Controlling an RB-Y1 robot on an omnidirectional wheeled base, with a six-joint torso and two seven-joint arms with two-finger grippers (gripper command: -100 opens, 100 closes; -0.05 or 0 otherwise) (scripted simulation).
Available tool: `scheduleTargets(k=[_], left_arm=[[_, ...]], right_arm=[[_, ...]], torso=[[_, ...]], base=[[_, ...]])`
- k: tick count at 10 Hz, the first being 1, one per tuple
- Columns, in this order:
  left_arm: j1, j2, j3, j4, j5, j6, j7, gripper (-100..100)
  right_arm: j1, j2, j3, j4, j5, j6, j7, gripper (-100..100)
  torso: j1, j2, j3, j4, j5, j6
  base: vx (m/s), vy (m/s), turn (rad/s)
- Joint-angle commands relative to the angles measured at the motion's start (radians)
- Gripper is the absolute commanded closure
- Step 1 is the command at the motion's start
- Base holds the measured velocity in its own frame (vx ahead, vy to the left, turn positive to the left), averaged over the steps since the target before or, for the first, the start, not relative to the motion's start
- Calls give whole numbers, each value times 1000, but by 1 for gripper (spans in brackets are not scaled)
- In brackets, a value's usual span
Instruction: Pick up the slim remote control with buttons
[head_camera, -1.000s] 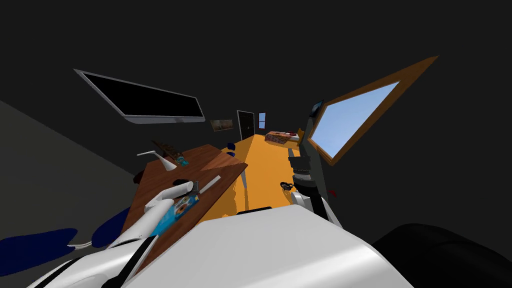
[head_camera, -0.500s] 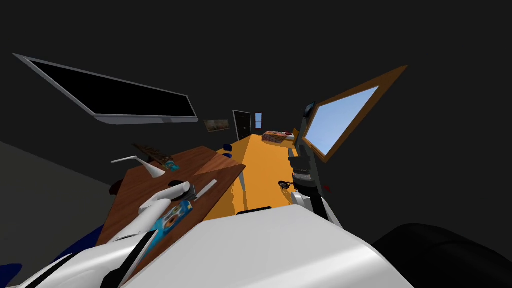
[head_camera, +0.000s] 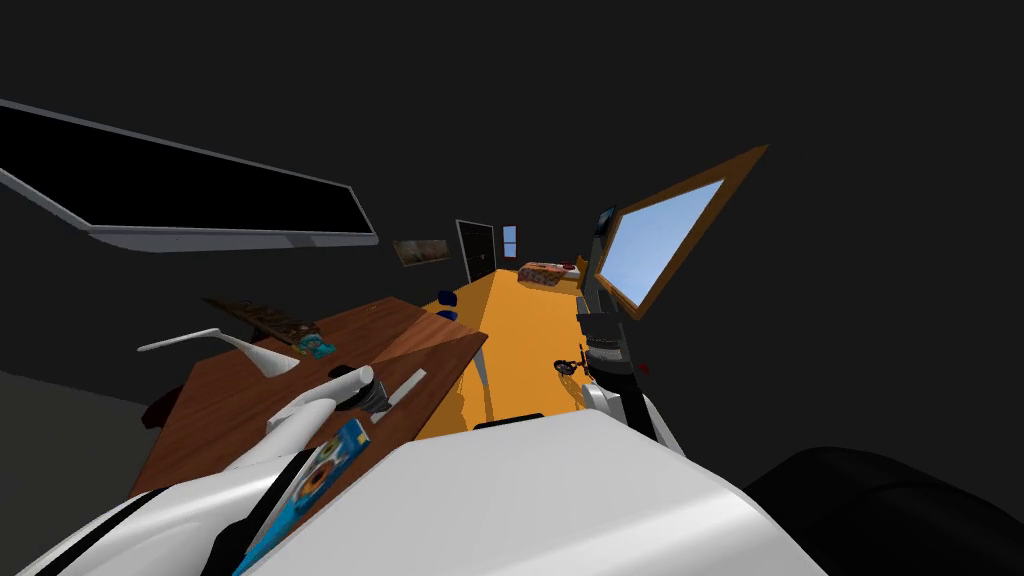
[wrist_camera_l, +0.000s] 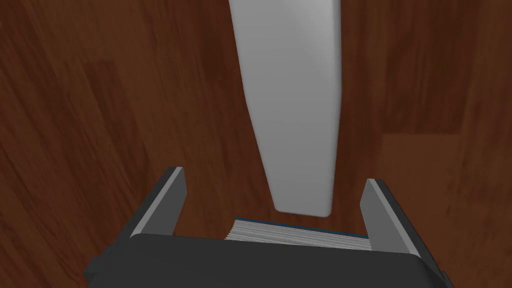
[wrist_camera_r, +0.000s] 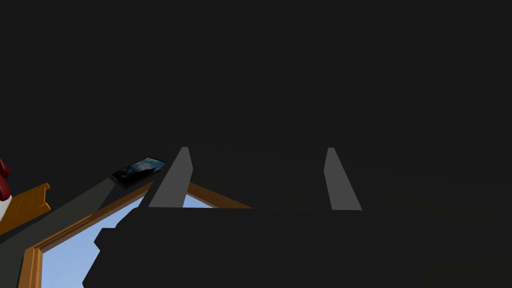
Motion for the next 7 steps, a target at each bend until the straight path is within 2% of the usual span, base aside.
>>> scheduleTargets(k=[1,3,4,7], left_arm=[[-7,4,-1,34,11,19,15,-100],[-28,16,-1,118,54,70,58,-100],[-28,16,-1,118,54,70,58,-100],[-41,21,-4,184,87,107,92,-100]], right_arm=[[0,0,0,0,0,0,0,0],[0,0,0,0,0,0,0,0],[0,0,0,0,0,0,0,0],[0,0,0,0,0,0,0,0]], torso=[[0,0,0,0,0,0],[-1,0,0,0,0,0],[1,0,0,0,0,0],[-1,0,0,0,0,-1]], base=[[37,32,-105],[44,46,-199],[48,55,-70],[38,35,-91]])
